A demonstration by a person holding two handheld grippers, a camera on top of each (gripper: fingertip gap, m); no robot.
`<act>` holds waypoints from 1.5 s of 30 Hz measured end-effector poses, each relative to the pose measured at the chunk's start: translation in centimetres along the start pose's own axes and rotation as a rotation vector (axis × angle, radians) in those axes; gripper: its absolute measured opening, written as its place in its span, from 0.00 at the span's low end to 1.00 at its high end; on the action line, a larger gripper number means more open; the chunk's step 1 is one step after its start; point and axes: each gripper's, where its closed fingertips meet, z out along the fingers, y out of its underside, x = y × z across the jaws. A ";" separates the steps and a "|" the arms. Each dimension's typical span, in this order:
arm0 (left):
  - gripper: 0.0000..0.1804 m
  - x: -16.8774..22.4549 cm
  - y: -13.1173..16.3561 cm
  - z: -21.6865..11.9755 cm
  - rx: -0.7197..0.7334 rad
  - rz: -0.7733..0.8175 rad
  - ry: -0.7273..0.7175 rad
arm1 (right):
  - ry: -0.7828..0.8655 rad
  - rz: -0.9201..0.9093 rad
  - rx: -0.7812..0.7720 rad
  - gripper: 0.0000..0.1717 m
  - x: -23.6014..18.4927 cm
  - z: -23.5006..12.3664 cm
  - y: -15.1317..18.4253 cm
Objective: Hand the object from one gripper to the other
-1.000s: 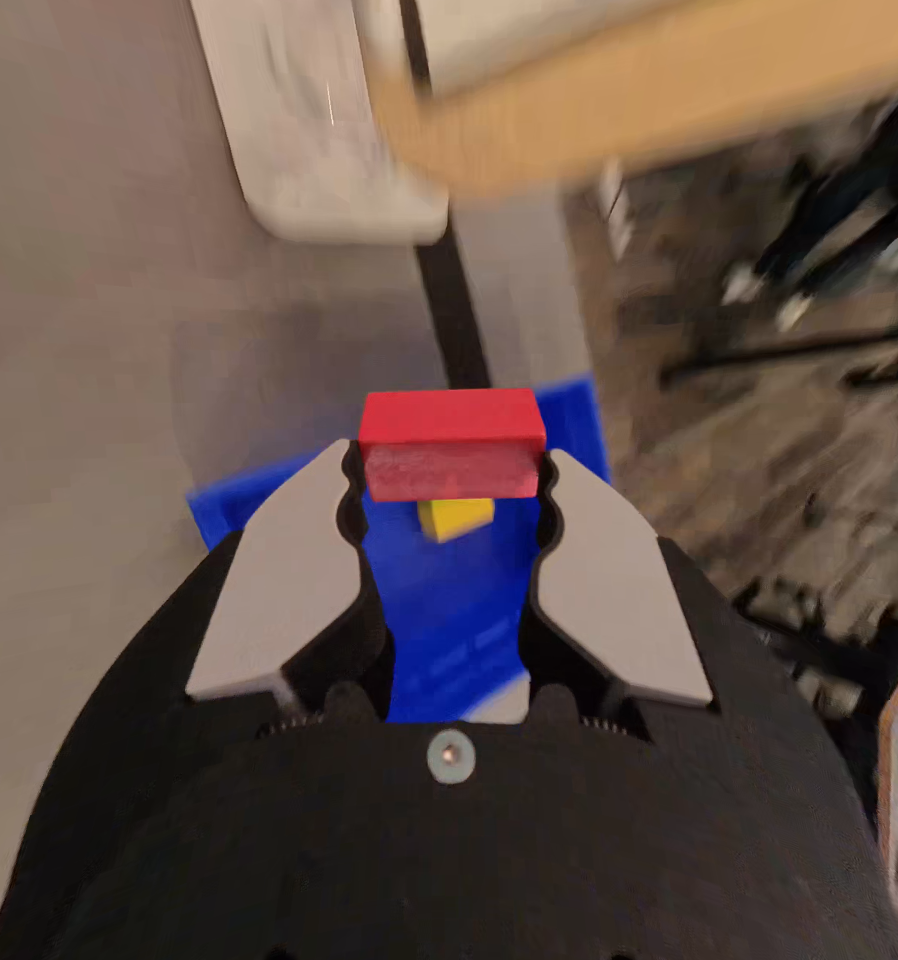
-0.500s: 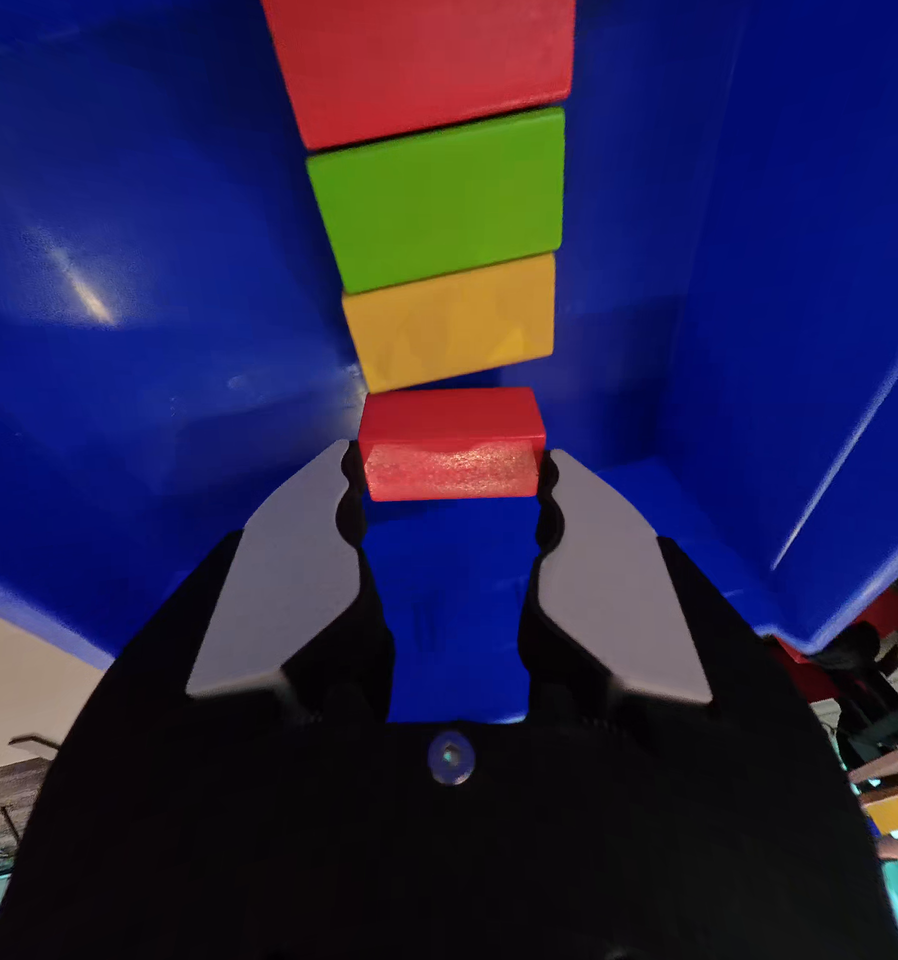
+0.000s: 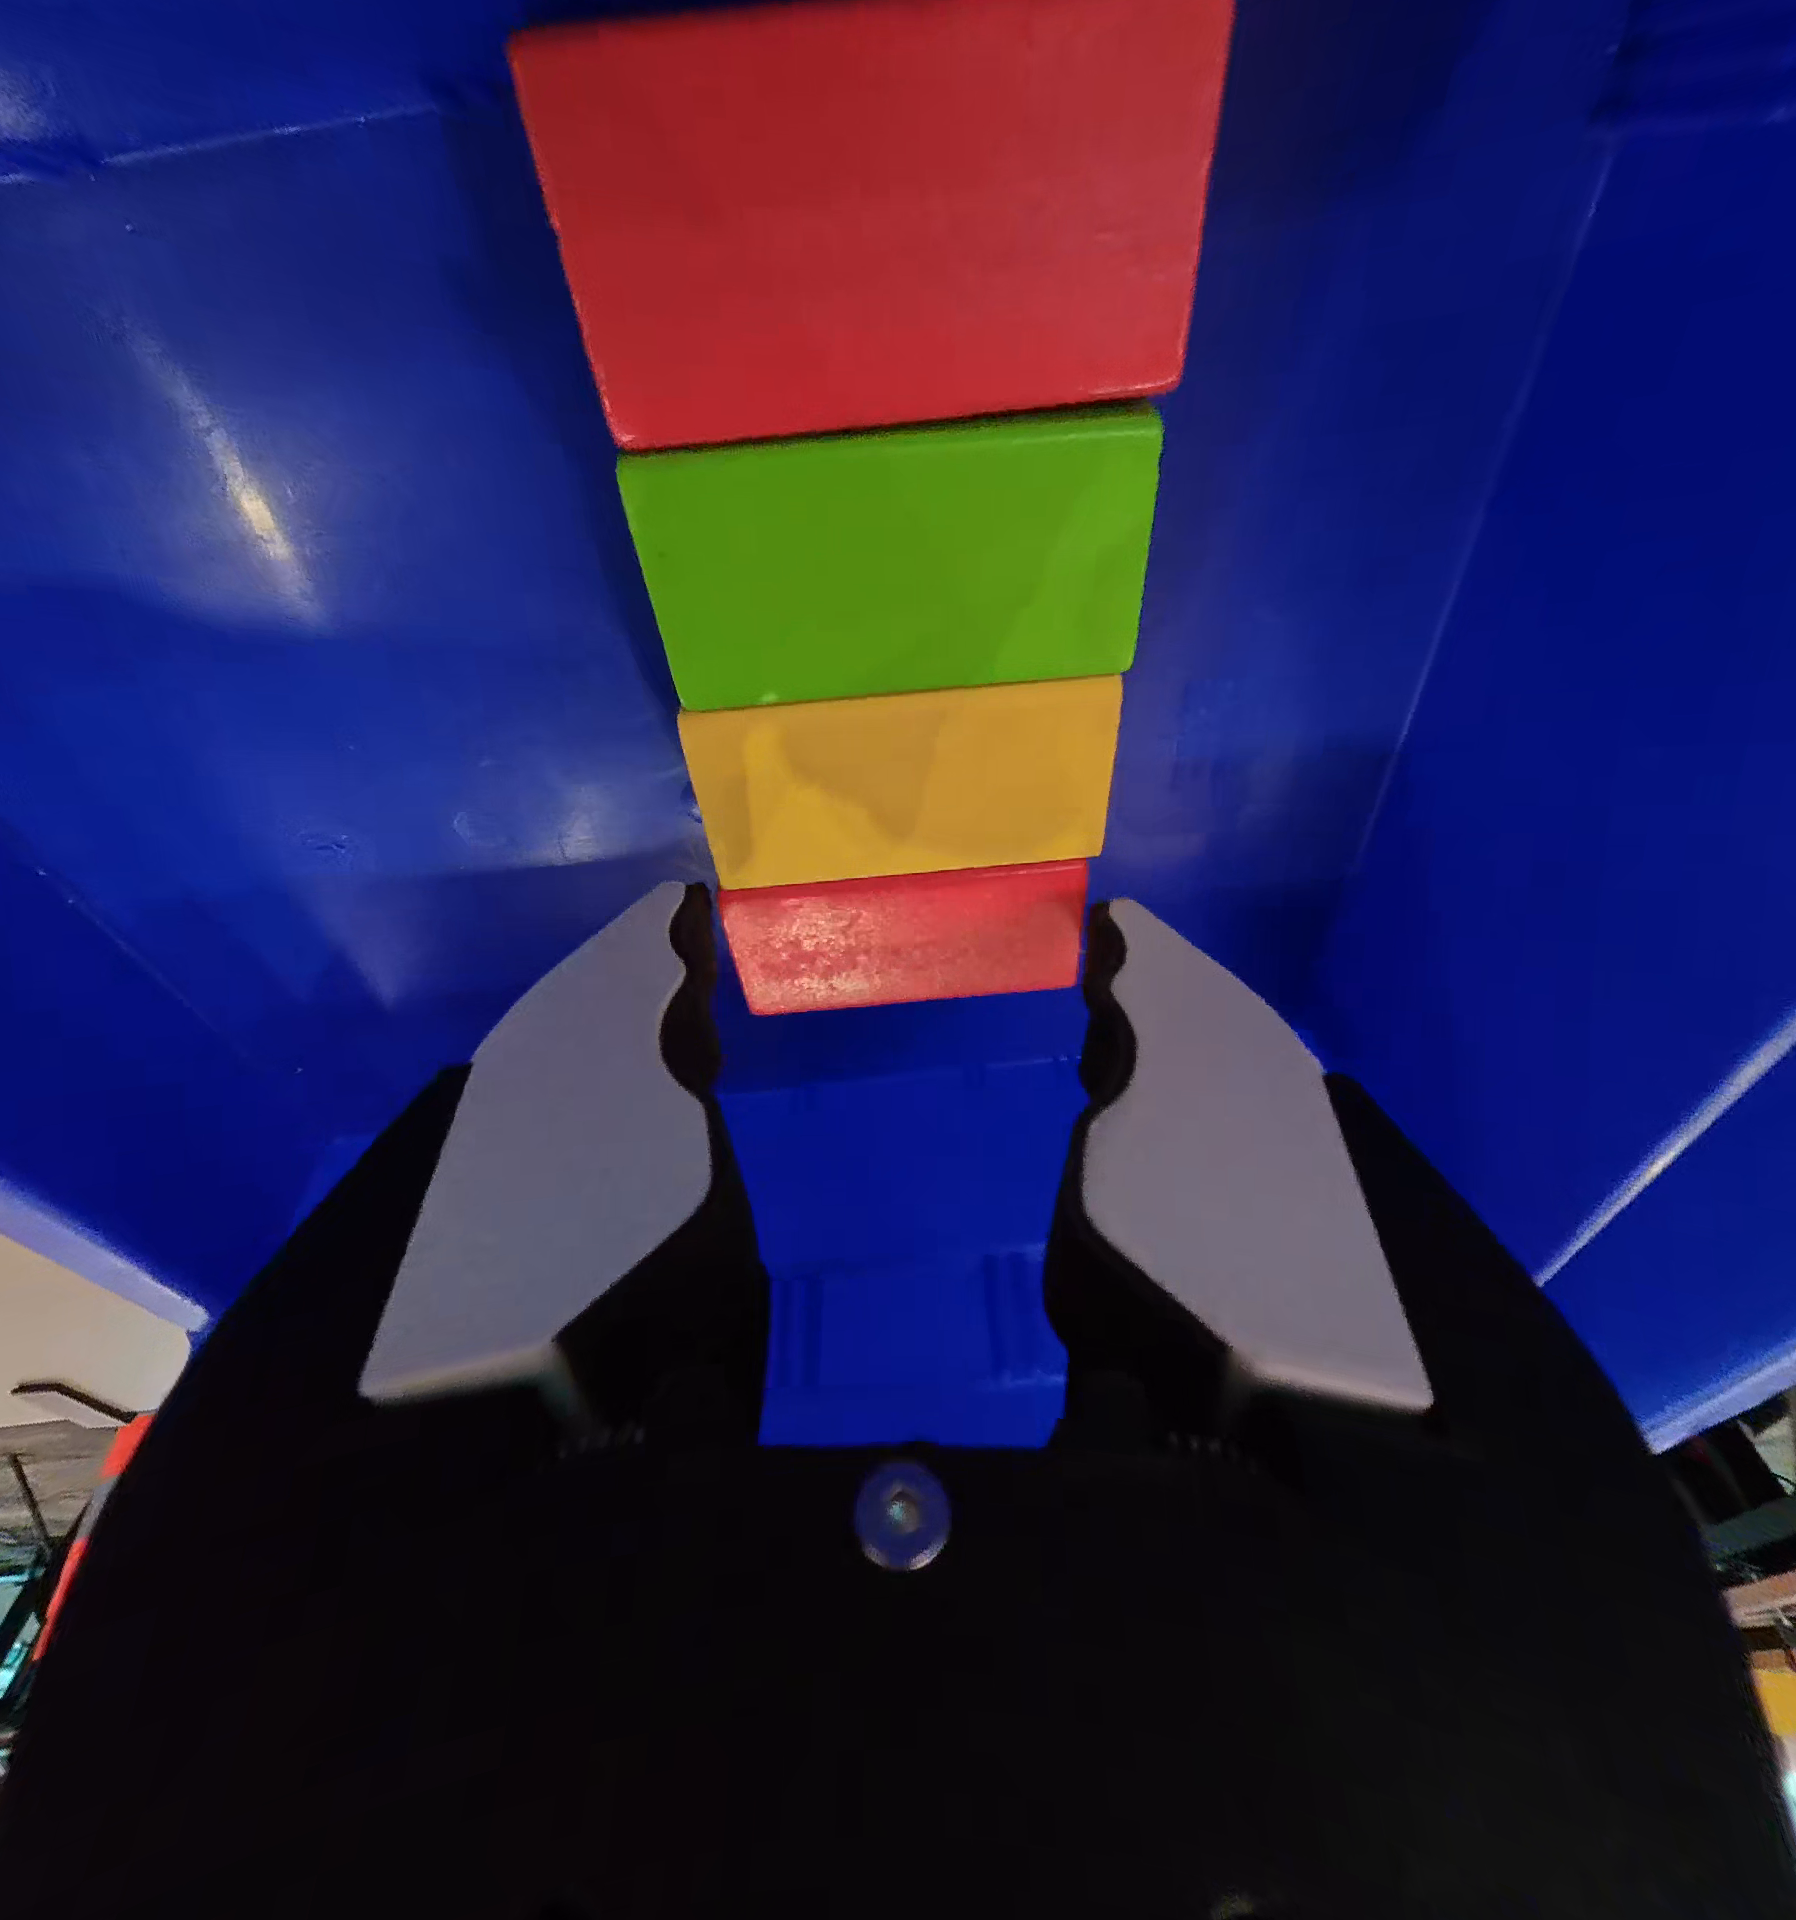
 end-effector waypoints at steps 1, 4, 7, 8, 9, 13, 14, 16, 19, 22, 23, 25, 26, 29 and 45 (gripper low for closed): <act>0.35 -0.1 0.2 -0.1 -0.005 -0.001 -0.003 | 0.012 0.006 0.007 0.41 0.1 -0.2 -0.1; 0.36 -1.0 0.9 -1.3 -0.037 0.008 -0.042 | 0.069 0.048 0.042 0.48 0.5 -1.6 0.0; 0.37 -3.1 3.0 -3.4 -0.122 0.031 -0.118 | 0.165 0.096 0.086 0.48 0.3 -4.3 0.2; 0.38 -3.9 4.0 -4.2 -0.157 0.039 -0.148 | 0.210 0.112 0.093 0.48 0.1 -5.6 0.3; 0.38 -4.7 5.0 -5.0 -0.190 0.048 -0.165 | 0.254 0.120 0.110 0.48 -0.4 -6.9 0.1; 0.37 -7.7 10.0 -6.6 -0.356 0.080 -0.173 | 0.419 0.148 0.216 0.44 -3.8 -12.1 -1.7; 0.37 -8.5 11.5 -6.6 -0.408 0.084 -0.167 | 0.450 0.140 0.235 0.44 -5.0 -13.0 -2.4; 0.38 -9.7 14.4 -5.9 -0.492 0.079 -0.124 | 0.496 0.121 0.267 0.41 -7.4 -14.2 -3.9; 0.36 -10.8 17.5 -3.7 -0.569 0.107 -0.042 | 0.539 0.090 0.305 0.38 -11.1 -15.2 -6.5; 0.33 -12.2 20.2 -1.4 -0.645 0.139 0.010 | 0.552 0.051 0.343 0.38 -14.4 -15.5 -9.0; 0.33 -12.7 21.1 -0.8 -0.675 0.146 0.019 | 0.555 0.038 0.347 0.38 -15.3 -15.5 -9.7; 0.31 -13.1 22.5 0.3 -0.714 0.172 0.047 | 0.554 0.034 0.364 0.38 -16.6 -15.6 -10.6; 0.31 -13.1 23.2 0.7 -0.741 0.183 0.071 | 0.545 0.035 0.374 0.38 -17.1 -15.6 -11.0; 0.27 -12.8 23.9 1.5 -0.754 0.190 0.122 | 0.526 0.025 0.374 0.39 -17.8 -15.1 -11.7; 0.28 -12.0 25.0 1.9 -0.802 0.112 0.384 | 0.487 -0.017 0.427 0.38 -18.4 -15.1 -14.5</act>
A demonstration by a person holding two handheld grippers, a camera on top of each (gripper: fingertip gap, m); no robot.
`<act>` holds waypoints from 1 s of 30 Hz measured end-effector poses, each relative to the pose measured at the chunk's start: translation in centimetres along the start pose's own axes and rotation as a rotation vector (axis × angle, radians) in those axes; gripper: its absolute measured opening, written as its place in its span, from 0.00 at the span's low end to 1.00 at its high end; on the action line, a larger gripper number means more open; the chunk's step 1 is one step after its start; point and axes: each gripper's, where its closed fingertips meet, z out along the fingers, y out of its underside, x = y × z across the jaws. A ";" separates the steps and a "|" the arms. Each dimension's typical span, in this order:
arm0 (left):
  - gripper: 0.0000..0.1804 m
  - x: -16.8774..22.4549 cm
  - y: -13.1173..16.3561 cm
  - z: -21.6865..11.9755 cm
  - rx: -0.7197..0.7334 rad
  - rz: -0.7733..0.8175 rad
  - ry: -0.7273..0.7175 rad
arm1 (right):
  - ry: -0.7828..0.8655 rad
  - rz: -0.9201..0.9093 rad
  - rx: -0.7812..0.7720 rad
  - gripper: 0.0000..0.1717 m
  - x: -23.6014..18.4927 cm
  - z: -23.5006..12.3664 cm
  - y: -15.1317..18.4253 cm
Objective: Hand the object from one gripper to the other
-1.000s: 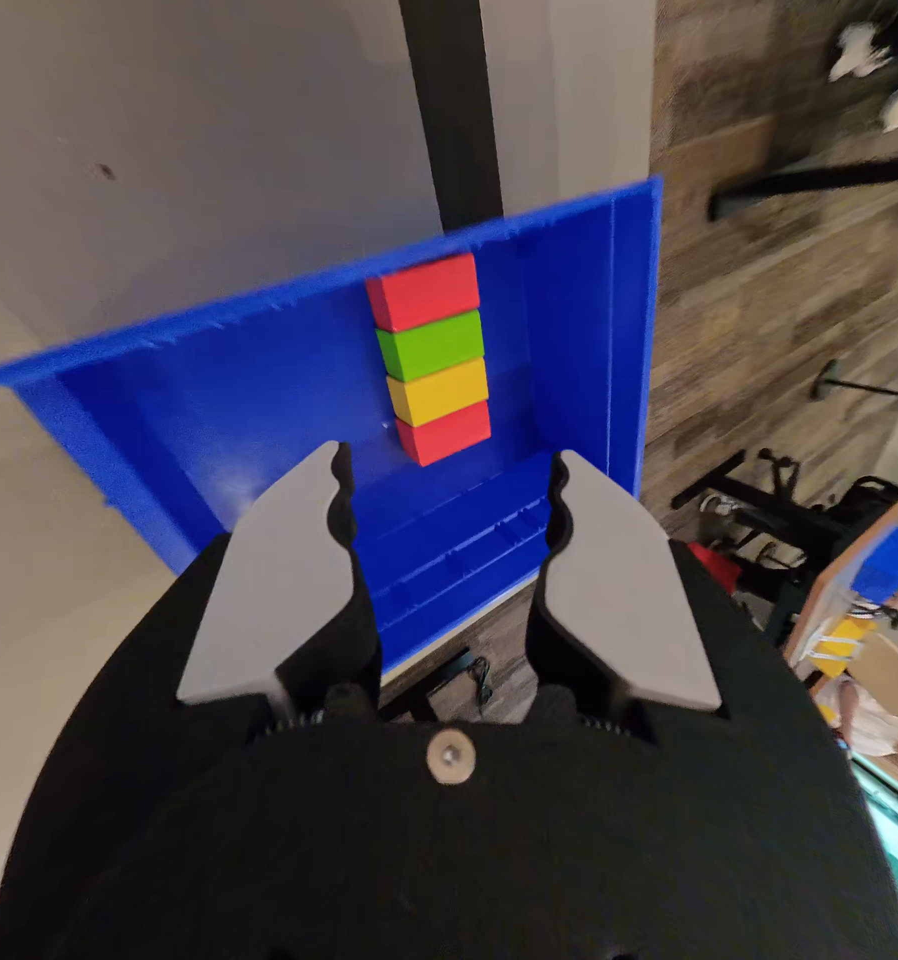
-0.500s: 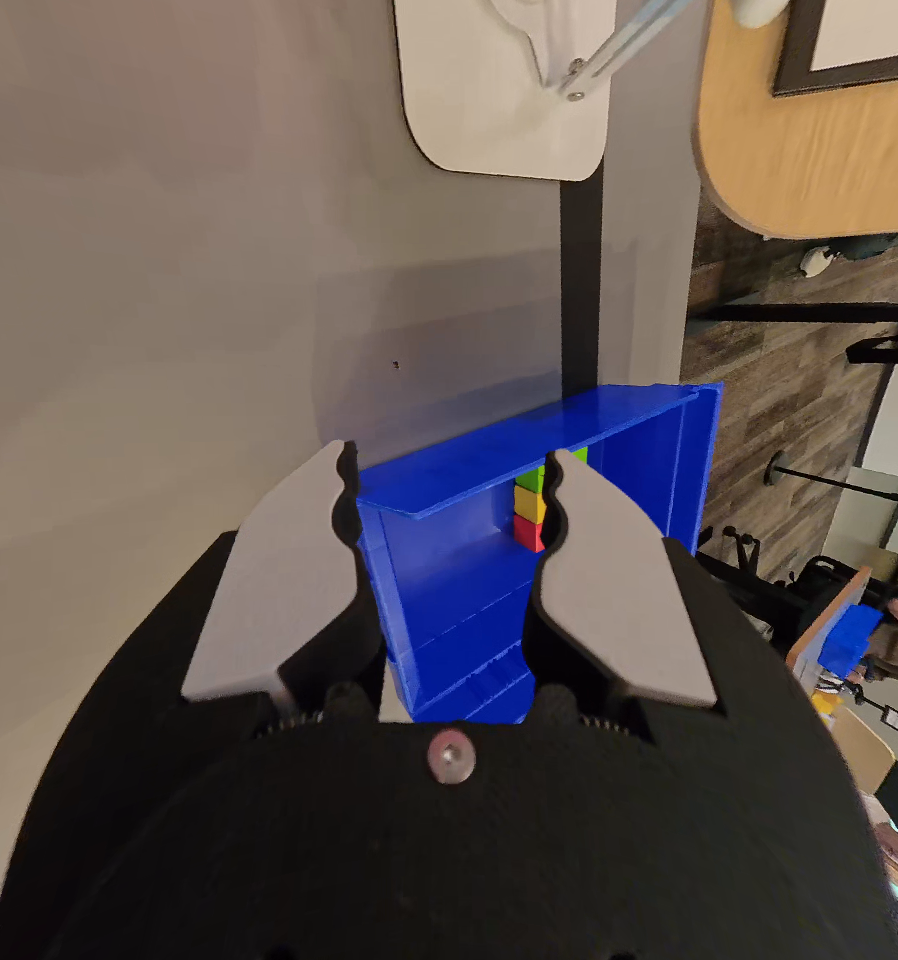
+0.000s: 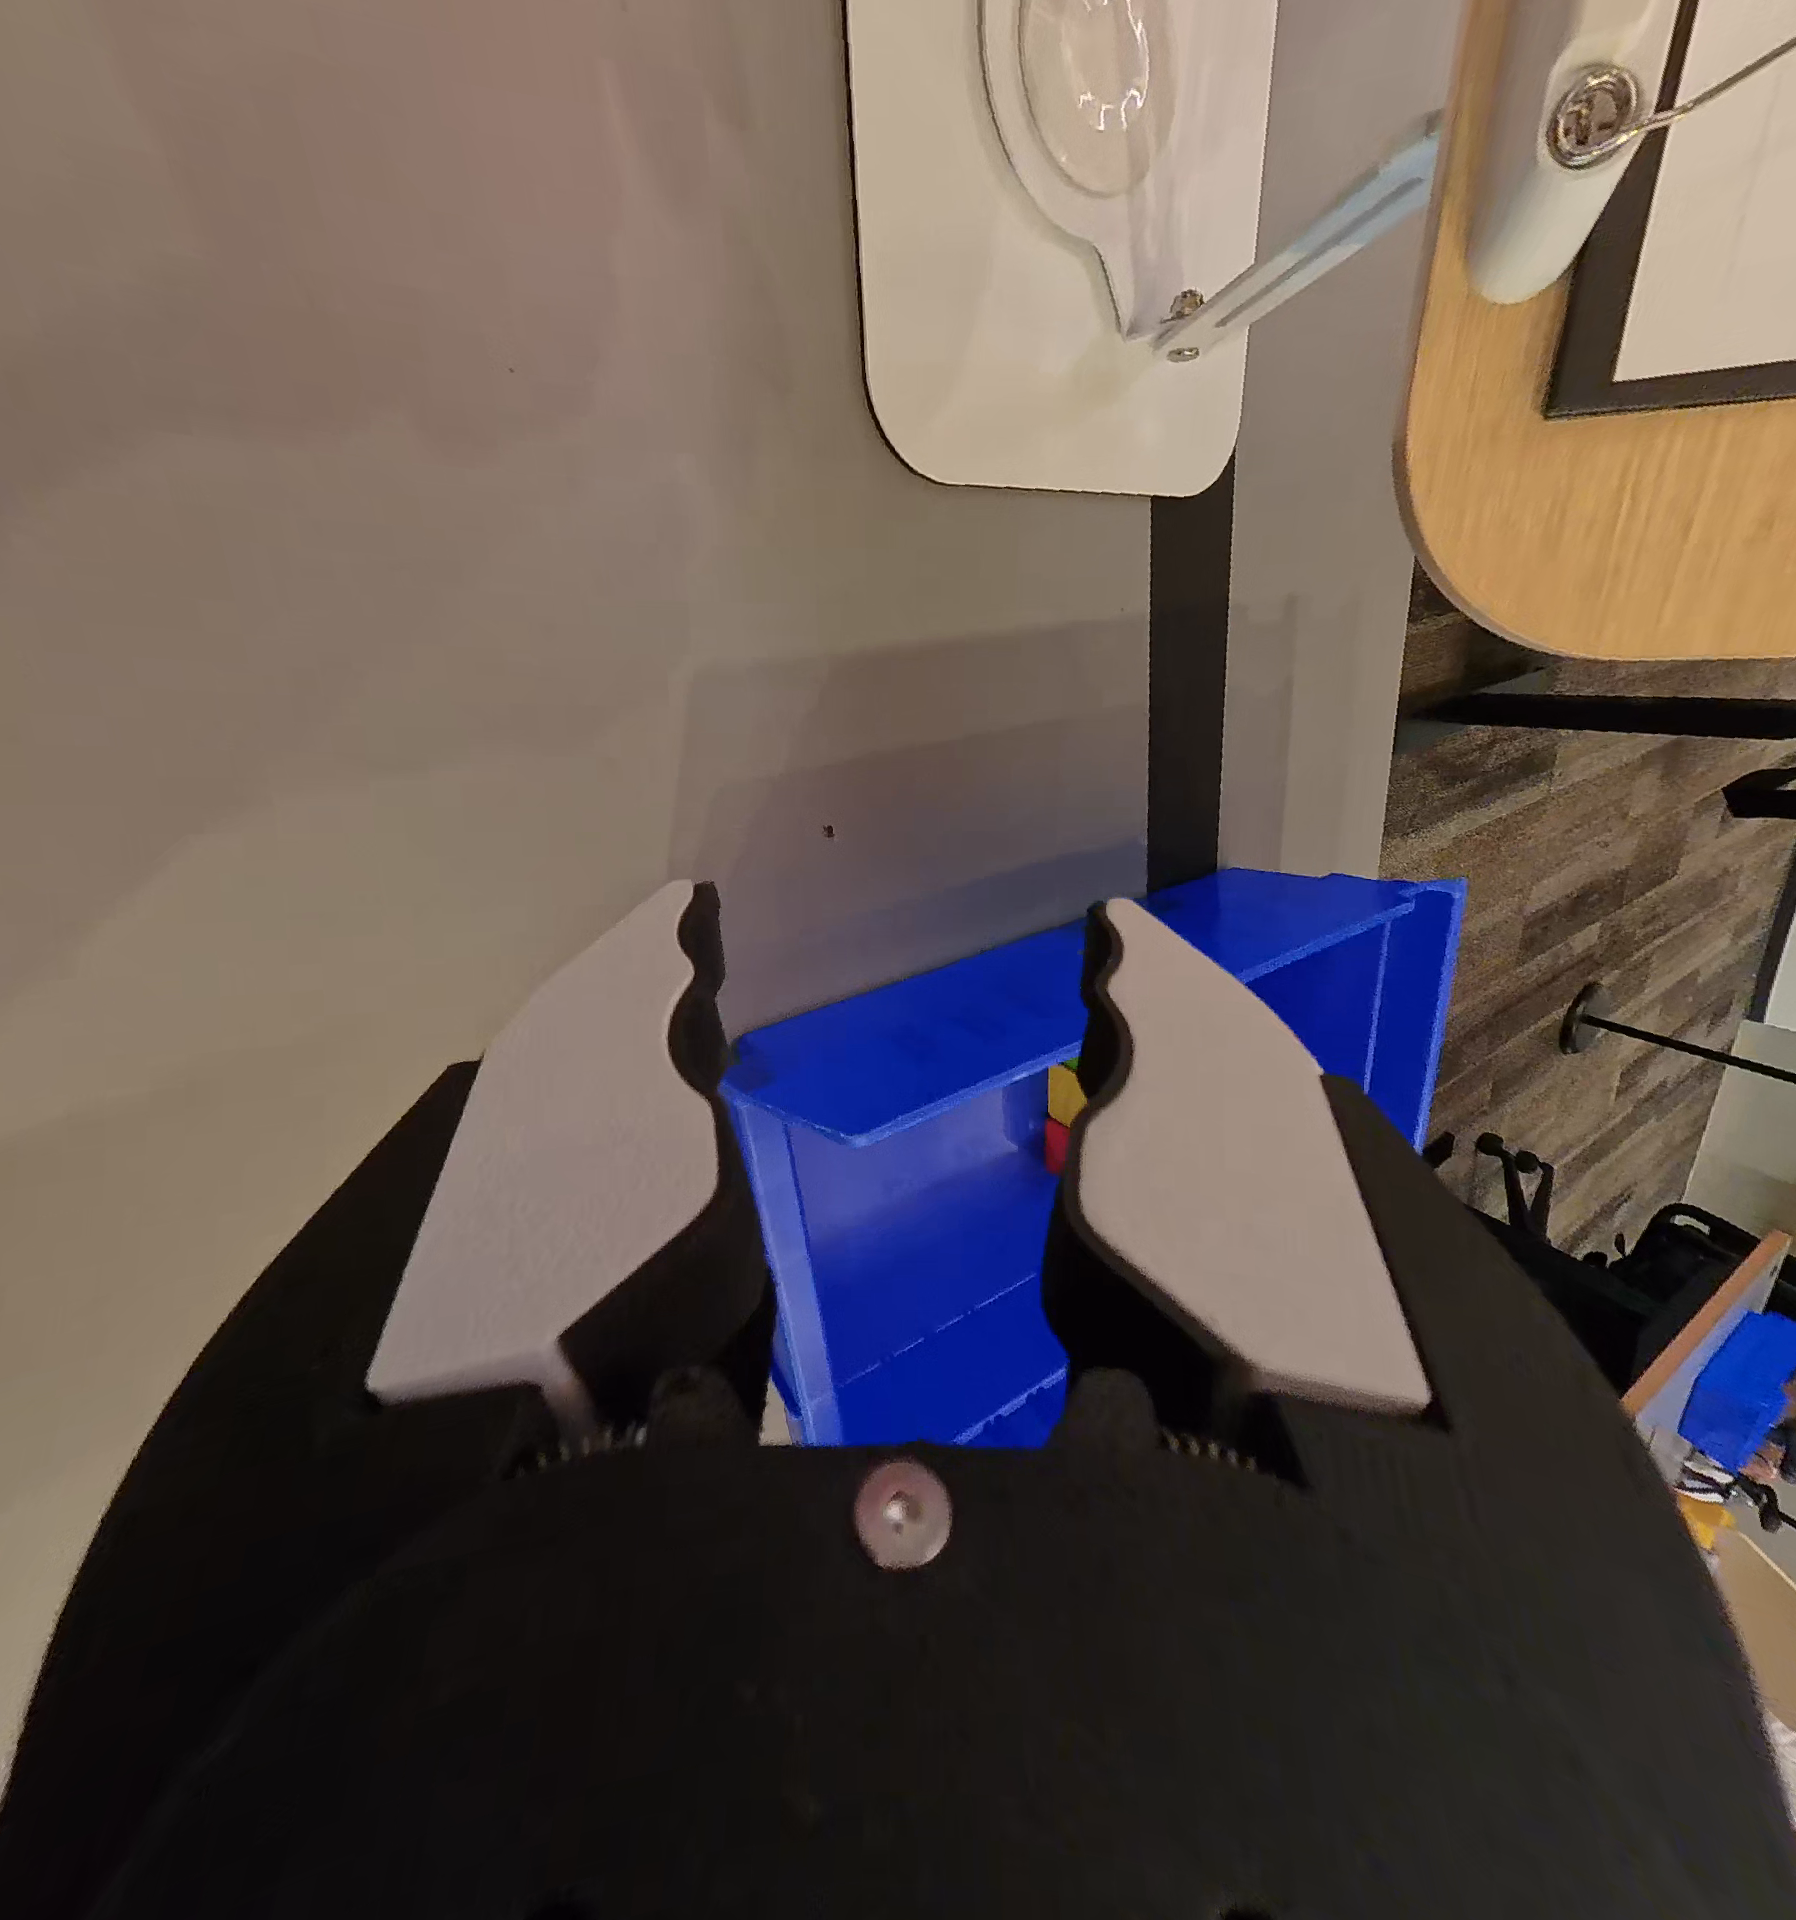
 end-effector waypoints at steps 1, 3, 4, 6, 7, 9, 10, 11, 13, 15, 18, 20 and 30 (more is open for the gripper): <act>0.25 0.2 0.0 0.1 -0.002 -0.002 0.021 | -0.001 -0.002 -0.001 0.38 0.0 0.1 0.0; 0.21 0.5 0.0 0.4 -0.006 -0.006 0.052 | -0.006 -0.005 0.001 0.38 -0.1 0.2 -0.2; 0.21 0.6 0.0 0.4 -0.009 -0.008 0.058 | -0.008 -0.007 0.004 0.37 -0.2 0.2 -0.2; 0.21 0.6 -0.1 0.4 -0.015 -0.009 0.064 | -0.010 -0.013 0.008 0.37 -0.3 0.2 -0.3; 0.21 0.7 -0.2 0.4 -0.010 -0.011 0.071 | -0.011 -0.012 0.011 0.37 -0.4 0.2 -0.4; 0.23 0.5 -0.5 0.7 -0.009 -0.013 0.063 | -0.012 -0.013 0.015 0.37 -0.4 0.2 -0.4; 0.24 0.4 -0.5 0.9 -0.014 -0.010 0.057 | -0.014 -0.014 0.018 0.36 -0.5 0.2 -0.5; 0.27 0.4 -0.4 1.1 -0.023 -0.007 0.055 | -0.016 -0.015 0.021 0.36 -0.6 0.2 -0.6; 0.31 0.2 0.0 1.8 -0.063 0.012 0.037 | -0.018 -0.017 0.022 0.36 -0.8 0.2 -0.6; 0.27 0.6 0.0 2.1 -0.070 0.020 0.054 | -0.020 -0.020 0.023 0.36 -0.9 0.2 -0.5; 0.19 0.0 -0.1 2.1 -0.048 0.012 0.018 | -0.020 -0.019 0.023 0.36 -1.0 0.1 -0.5; 0.19 -0.4 -0.2 1.9 -0.024 -0.006 -0.010 | -0.011 -0.014 0.033 0.35 -0.9 0.0 -0.6; 0.19 2.3 -8.2 -10.4 0.552 -0.081 -0.242 | 0.032 0.091 0.680 0.34 -0.7 -6.4 -16.2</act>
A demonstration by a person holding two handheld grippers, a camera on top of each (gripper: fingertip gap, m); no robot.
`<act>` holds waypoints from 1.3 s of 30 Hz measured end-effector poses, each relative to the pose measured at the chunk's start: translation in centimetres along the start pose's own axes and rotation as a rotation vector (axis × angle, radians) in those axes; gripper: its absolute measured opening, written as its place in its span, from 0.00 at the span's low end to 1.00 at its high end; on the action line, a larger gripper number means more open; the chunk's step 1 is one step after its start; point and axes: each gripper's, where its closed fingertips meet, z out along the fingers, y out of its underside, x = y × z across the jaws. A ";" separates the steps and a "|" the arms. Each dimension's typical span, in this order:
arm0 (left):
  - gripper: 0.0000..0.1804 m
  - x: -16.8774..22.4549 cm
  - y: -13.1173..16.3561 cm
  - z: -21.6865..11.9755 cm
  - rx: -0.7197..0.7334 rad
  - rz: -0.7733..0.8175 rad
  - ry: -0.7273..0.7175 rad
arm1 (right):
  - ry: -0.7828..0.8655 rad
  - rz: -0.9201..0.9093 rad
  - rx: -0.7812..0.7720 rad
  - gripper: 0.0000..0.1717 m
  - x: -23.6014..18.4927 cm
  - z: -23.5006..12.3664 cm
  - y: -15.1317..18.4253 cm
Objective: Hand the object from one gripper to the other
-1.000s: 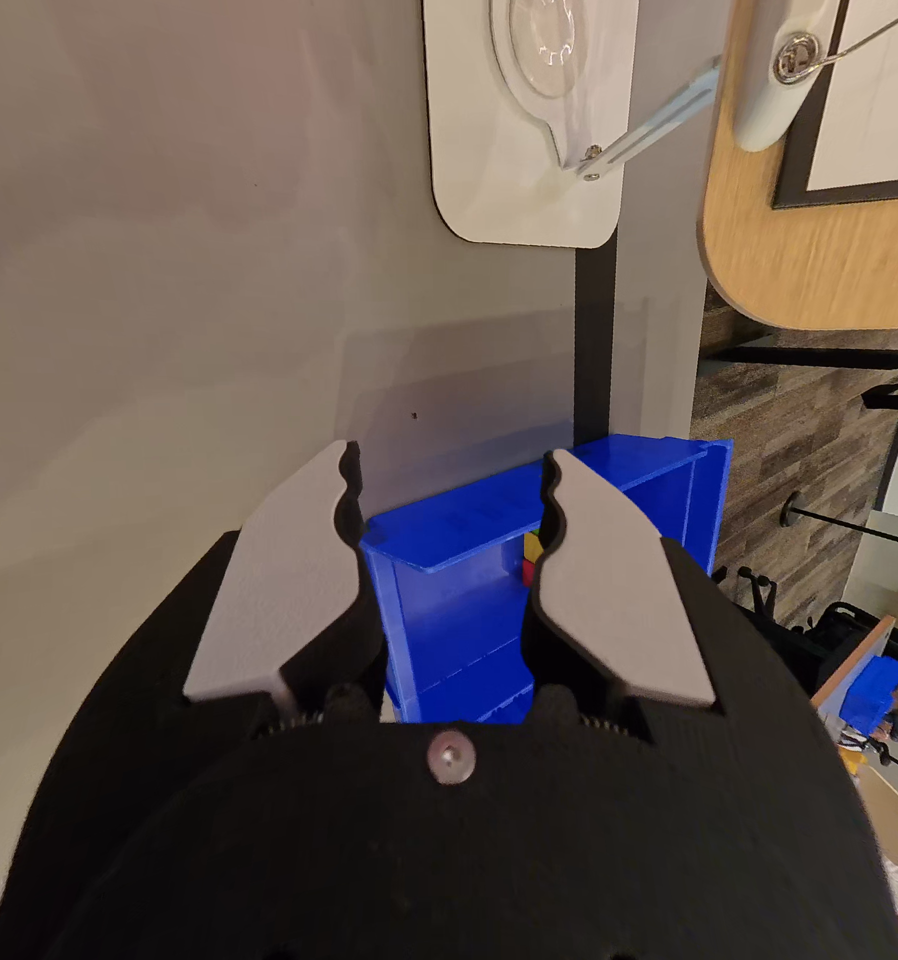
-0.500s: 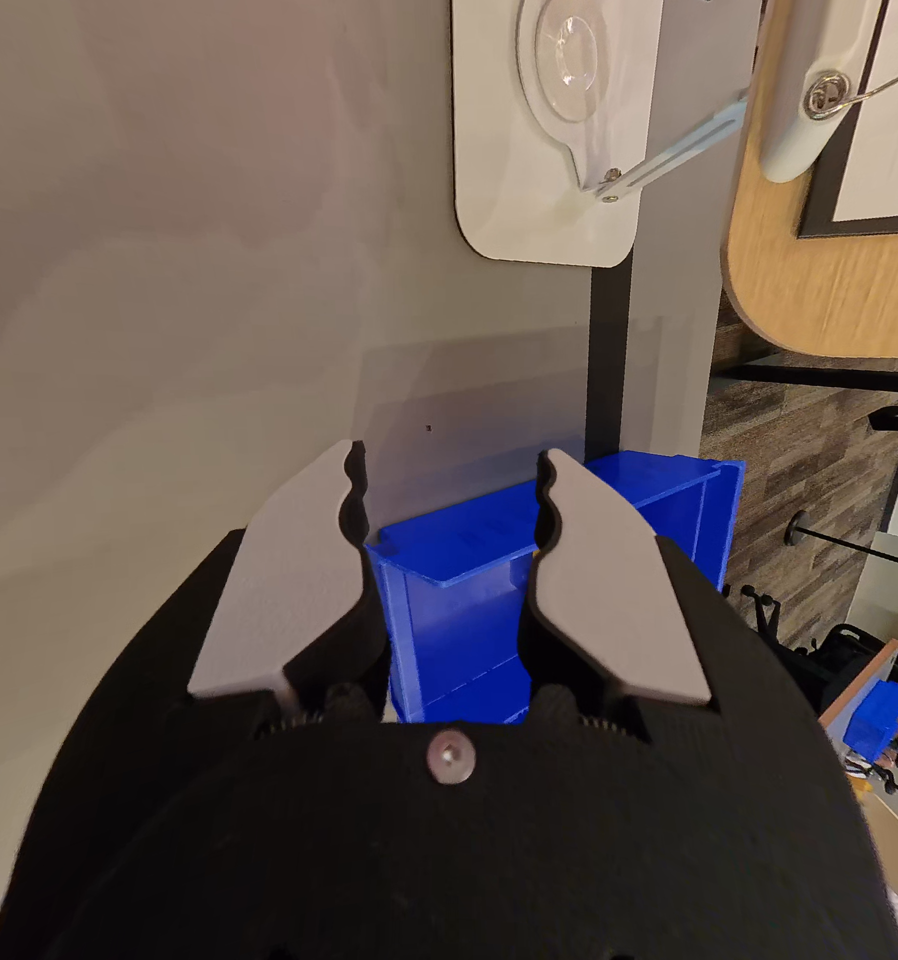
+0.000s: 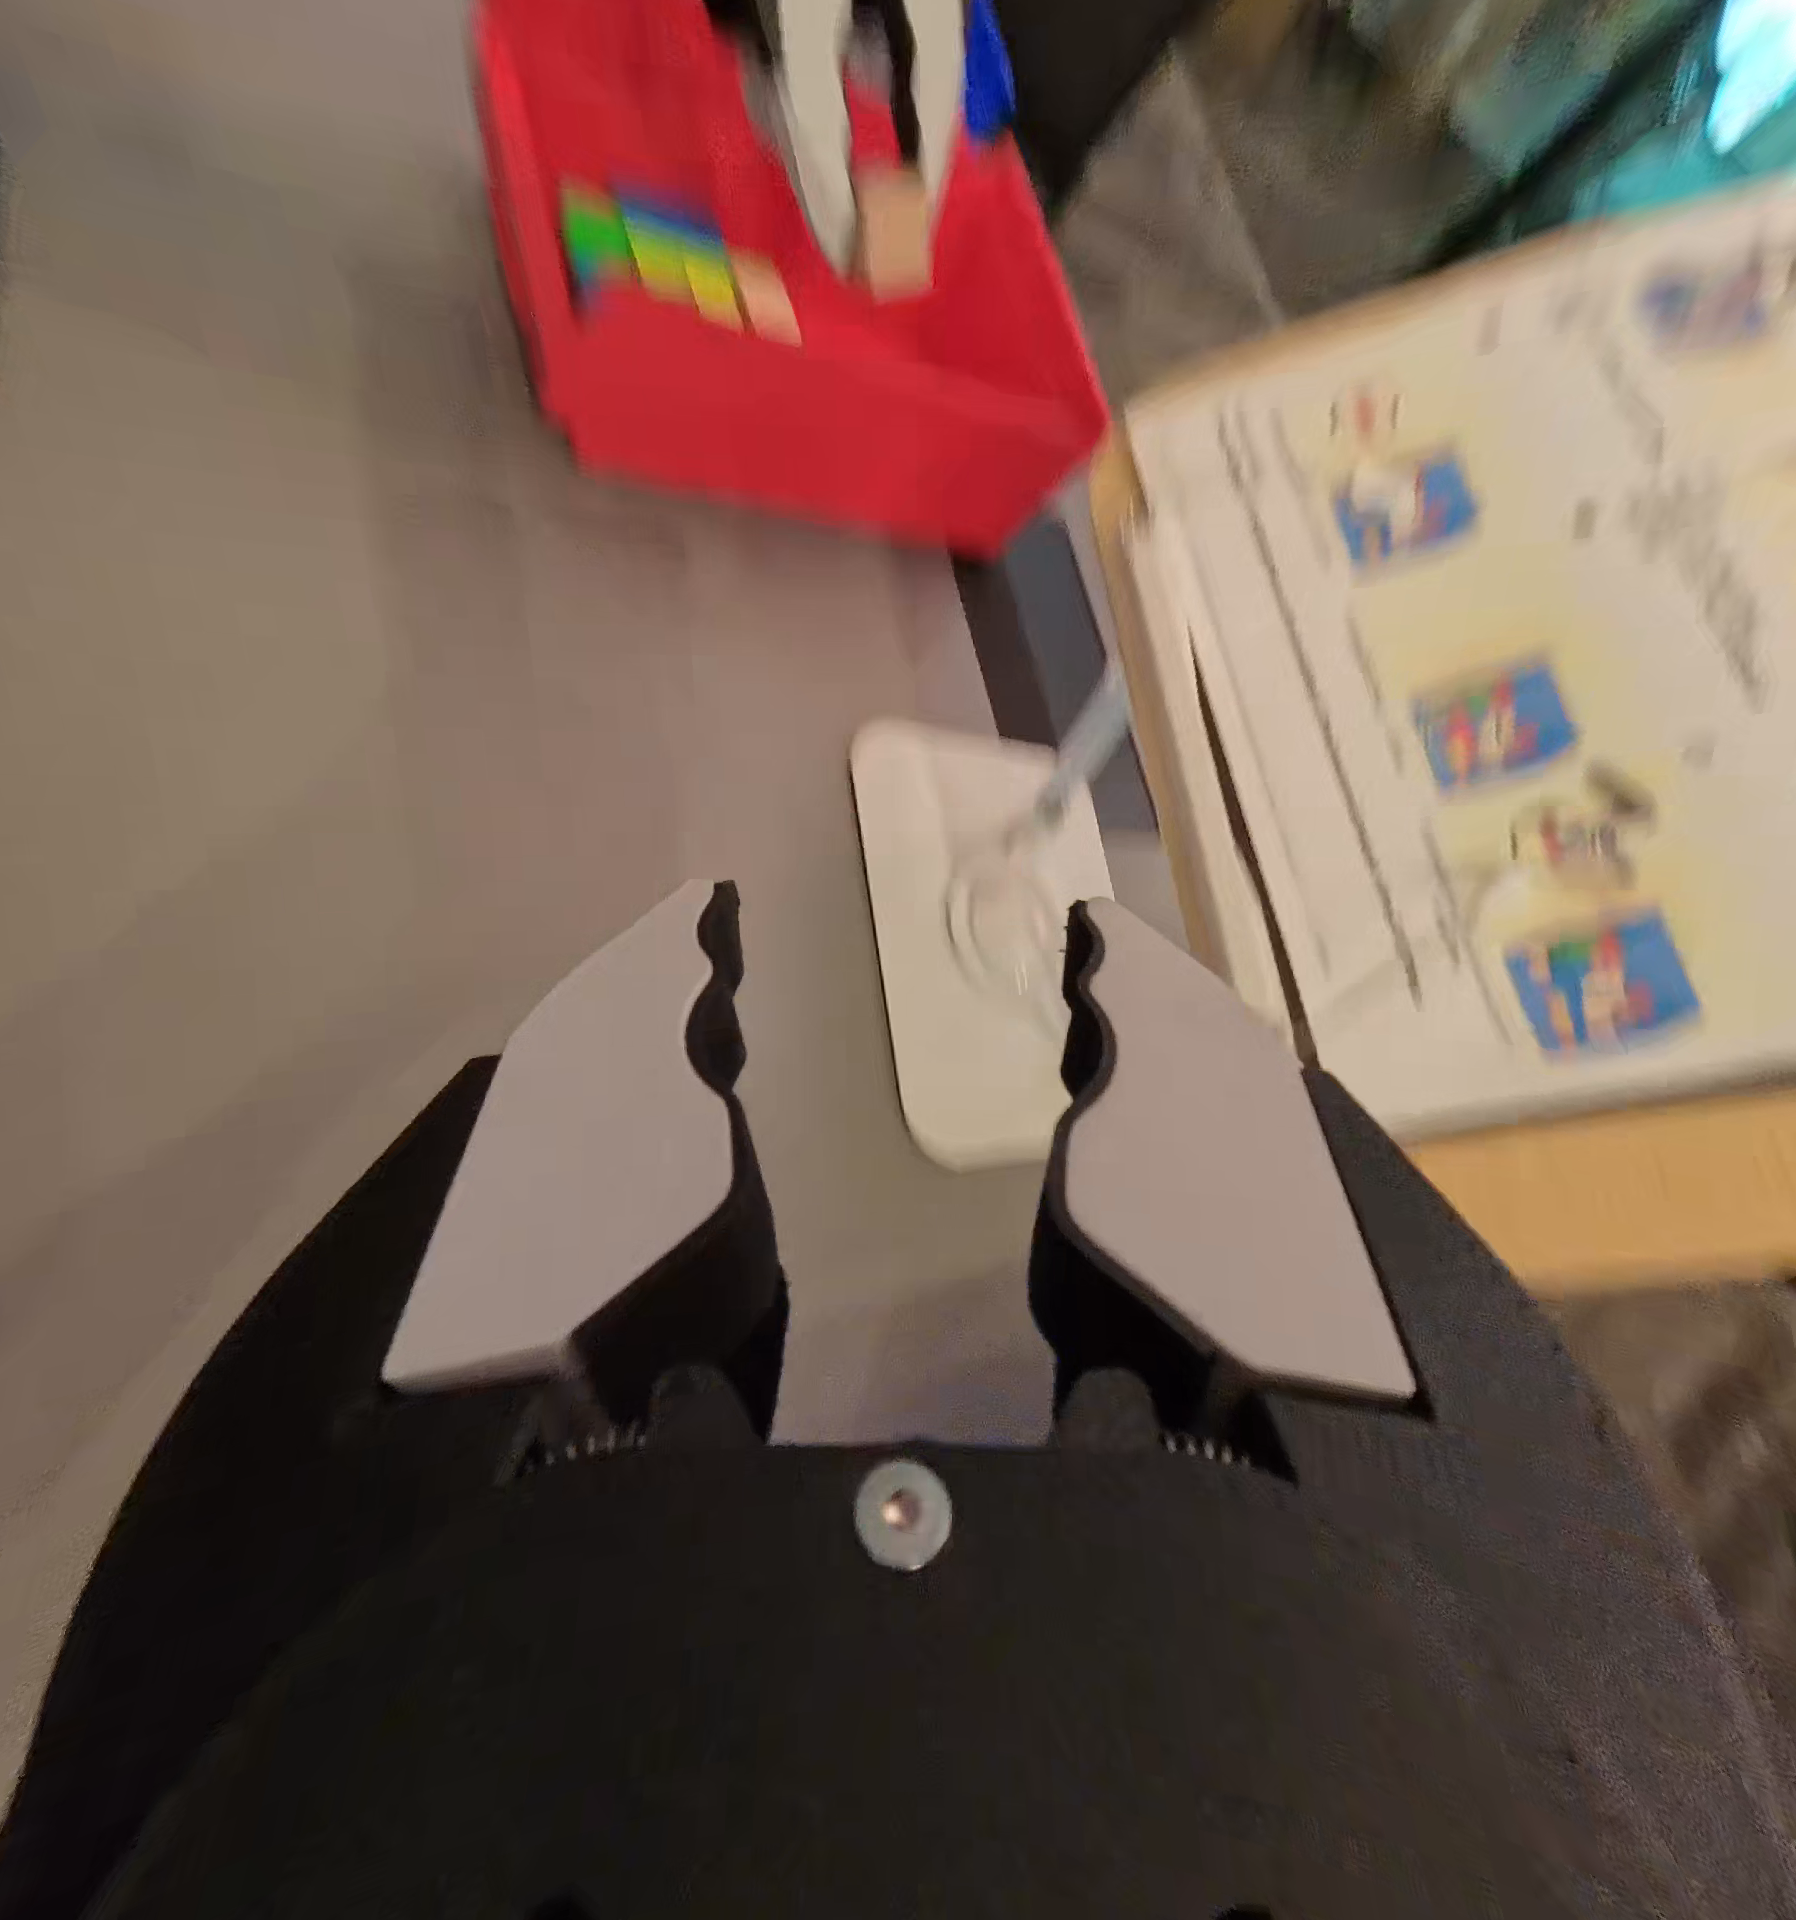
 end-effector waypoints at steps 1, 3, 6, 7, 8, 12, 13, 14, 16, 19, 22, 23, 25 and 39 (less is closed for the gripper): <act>0.19 1.2 -2.8 -1.0 0.090 0.021 -0.002 | -0.006 -0.002 0.091 0.34 -0.3 0.8 -2.3; 0.19 4.4 -8.4 -2.8 0.276 0.073 0.022 | -0.017 0.002 0.241 0.34 -0.6 2.0 -6.2; 0.19 8.8 -14.9 -5.1 0.469 0.170 0.032 | -0.053 0.015 0.388 0.33 -0.7 3.5 -9.9; 0.19 10.4 -16.9 -5.9 0.537 0.190 0.059 | -0.071 0.025 0.427 0.34 -0.8 3.8 -10.7; 0.19 11.7 -18.4 -6.6 0.593 0.209 0.080 | -0.087 0.036 0.472 0.34 -0.9 3.8 -11.5; 0.19 15.4 -22.4 -8.6 0.745 0.268 0.130 | -0.164 0.077 0.604 0.30 -1.6 3.1 -13.4; 0.19 15.9 -23.0 -9.0 0.769 0.276 0.134 | -0.184 0.090 0.635 0.30 -1.7 2.6 -13.7; 0.19 16.1 -23.4 -9.4 0.792 0.280 0.133 | -0.196 0.102 0.663 0.29 -1.8 2.1 -13.9; 0.19 16.6 -24.1 -10.2 0.845 0.269 0.164 | -0.218 0.101 0.716 0.21 -2.1 1.0 -14.4; 0.19 17.0 -24.6 -10.5 0.864 0.275 0.181 | -0.205 0.088 0.733 0.17 -2.2 0.4 -14.6; 0.19 17.3 -25.0 -10.6 0.873 0.283 0.194 | -0.187 0.087 0.742 0.17 -2.3 -0.2 -14.6; 0.19 17.3 -25.1 -10.6 0.872 0.285 0.194 | -0.176 0.082 0.742 0.17 -2.3 -0.3 -14.6; 0.19 17.6 -25.3 -10.7 0.882 0.284 0.209 | -0.178 0.087 0.747 0.17 -2.4 -0.6 -14.6; 0.02 15.0 -21.7 -8.9 0.721 0.236 0.081 | 0.119 0.108 -0.194 0.17 9.9 -10.7 8.4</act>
